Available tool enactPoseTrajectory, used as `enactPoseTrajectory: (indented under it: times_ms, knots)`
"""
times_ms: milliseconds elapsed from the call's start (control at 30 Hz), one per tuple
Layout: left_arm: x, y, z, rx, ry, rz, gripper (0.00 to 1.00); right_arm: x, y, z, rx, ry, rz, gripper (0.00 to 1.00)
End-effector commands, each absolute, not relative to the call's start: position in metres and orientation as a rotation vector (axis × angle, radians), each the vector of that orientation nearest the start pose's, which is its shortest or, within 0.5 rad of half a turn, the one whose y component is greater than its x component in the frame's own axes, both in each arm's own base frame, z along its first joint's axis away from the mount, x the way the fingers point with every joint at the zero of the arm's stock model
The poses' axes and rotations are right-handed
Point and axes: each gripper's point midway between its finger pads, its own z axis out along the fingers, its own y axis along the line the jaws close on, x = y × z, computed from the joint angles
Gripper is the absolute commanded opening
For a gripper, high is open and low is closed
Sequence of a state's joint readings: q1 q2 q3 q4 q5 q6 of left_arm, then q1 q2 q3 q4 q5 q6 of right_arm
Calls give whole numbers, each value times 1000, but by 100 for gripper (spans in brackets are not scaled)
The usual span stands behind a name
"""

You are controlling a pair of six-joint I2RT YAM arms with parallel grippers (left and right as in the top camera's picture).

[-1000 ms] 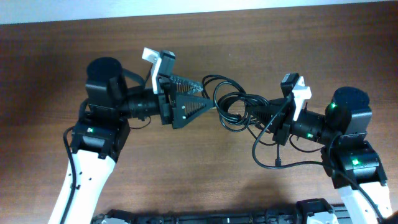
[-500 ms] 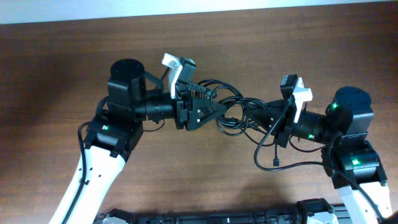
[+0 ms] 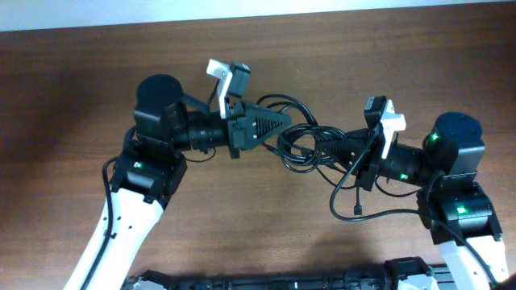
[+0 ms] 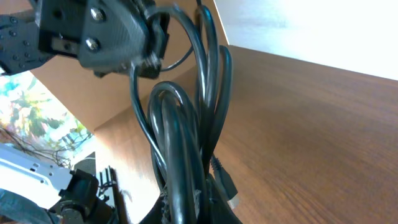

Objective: Untangle cables

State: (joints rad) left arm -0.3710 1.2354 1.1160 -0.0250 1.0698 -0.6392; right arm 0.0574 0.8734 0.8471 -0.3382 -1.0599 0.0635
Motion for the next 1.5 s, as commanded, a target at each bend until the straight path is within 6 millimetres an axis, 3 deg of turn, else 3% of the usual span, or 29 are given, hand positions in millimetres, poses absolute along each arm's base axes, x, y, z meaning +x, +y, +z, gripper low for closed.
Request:
enactPoseTrajectory:
  times_ms: [0, 133, 433, 500, 667, 767, 833, 900, 1100, 1200, 1467]
  knots:
    - [263, -263, 395, 435, 1877, -1795, 0, 237, 160, 311, -677, 1770, 1070, 4]
    - [263, -262, 418, 407, 1808, -1861, 0, 237, 160, 311, -677, 1770, 1071, 4]
    - [280, -231, 417, 352, 1820, -1833, 1, 239, 158, 306, -677, 1787, 1041, 4]
    - [280, -226, 416, 373, 1816, -1824, 17, 239, 158, 306, -678, 1786, 1041, 4]
    - [277, -224, 408, 497, 1782, -1744, 21, 238, 158, 306, -678, 1784, 1040, 4]
    - [277, -225, 398, 525, 1800, -1717, 32, 238, 158, 307, -679, 1781, 1039, 4]
    - [276, -225, 389, 529, 1829, -1702, 50, 238, 158, 307, -678, 1781, 1040, 4]
    - [274, -225, 382, 549, 1843, -1691, 61, 239, 158, 308, -669, 1784, 1047, 4]
    - [248, -226, 370, 803, 1771, -1692, 72, 243, 158, 319, -593, 1783, 1099, 4]
    - [243, -229, 363, 840, 1768, -1684, 75, 244, 159, 325, -547, 1783, 1142, 4]
    - [243, -254, 350, 819, 1829, -1600, 79, 234, 166, 337, -616, 1724, 1206, 4]
